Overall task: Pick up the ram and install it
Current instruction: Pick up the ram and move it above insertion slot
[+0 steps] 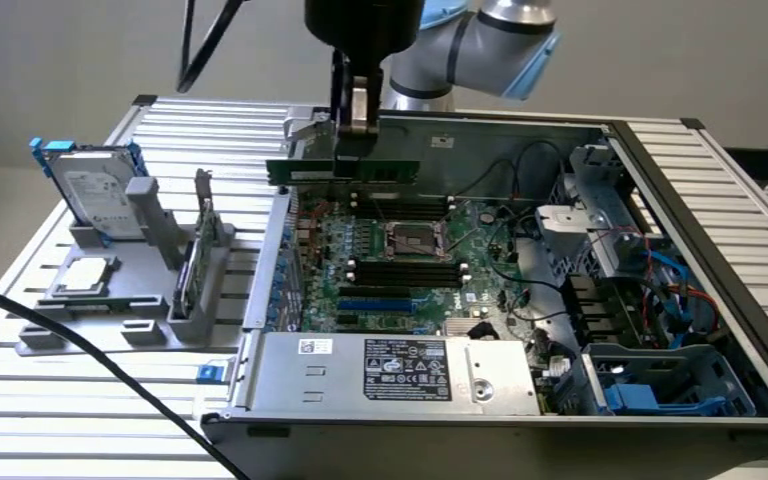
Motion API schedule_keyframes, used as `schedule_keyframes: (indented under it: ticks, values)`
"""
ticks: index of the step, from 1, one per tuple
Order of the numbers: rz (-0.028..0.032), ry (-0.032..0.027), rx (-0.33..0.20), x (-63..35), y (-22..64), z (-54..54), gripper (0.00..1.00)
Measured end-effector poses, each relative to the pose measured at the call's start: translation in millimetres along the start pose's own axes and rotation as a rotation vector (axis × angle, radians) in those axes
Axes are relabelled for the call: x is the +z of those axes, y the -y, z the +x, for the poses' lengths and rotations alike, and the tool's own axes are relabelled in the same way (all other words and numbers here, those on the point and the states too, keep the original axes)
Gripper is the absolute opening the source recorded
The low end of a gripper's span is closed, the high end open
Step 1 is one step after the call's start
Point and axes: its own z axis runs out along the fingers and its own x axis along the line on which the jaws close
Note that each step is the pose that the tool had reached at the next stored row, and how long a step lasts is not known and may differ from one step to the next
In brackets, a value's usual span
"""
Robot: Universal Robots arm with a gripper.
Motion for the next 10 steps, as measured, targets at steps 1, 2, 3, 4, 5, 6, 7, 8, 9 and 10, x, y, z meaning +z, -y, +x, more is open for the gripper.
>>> schedule_keyframes:
  ticks: [1,2,3,4,5,6,7,8,9,10]
  values:
    - [-0.0001,0.0,0.0,0.6,4.7,-0.2,0.14]
    - [0.0,0.0,0.001,1.4,9.2,-0.5,0.14]
    - [0.0001,0.0001,0.002,2.5,13.6,-0.6,0.14]
    - [0.0001,0.0001,0.003,3.9,17.8,-0.6,0.14]
    - [-0.0001,0.0003,0.004,5.3,21.8,-0.4,0.14]
    - [-0.0001,0.0005,0.006,6.8,25.6,-0.1,0.14]
    - [-0.0003,0.0008,0.008,8.3,29.5,0.1,0.14]
    - [-0.0004,0.0012,0.011,9.9,33.2,0.4,0.14]
    - [-0.0006,0.0014,0.013,11.4,36.7,0.7,0.14]
    - [-0.0008,0.0016,0.016,12.8,39.9,1.0,0.14]
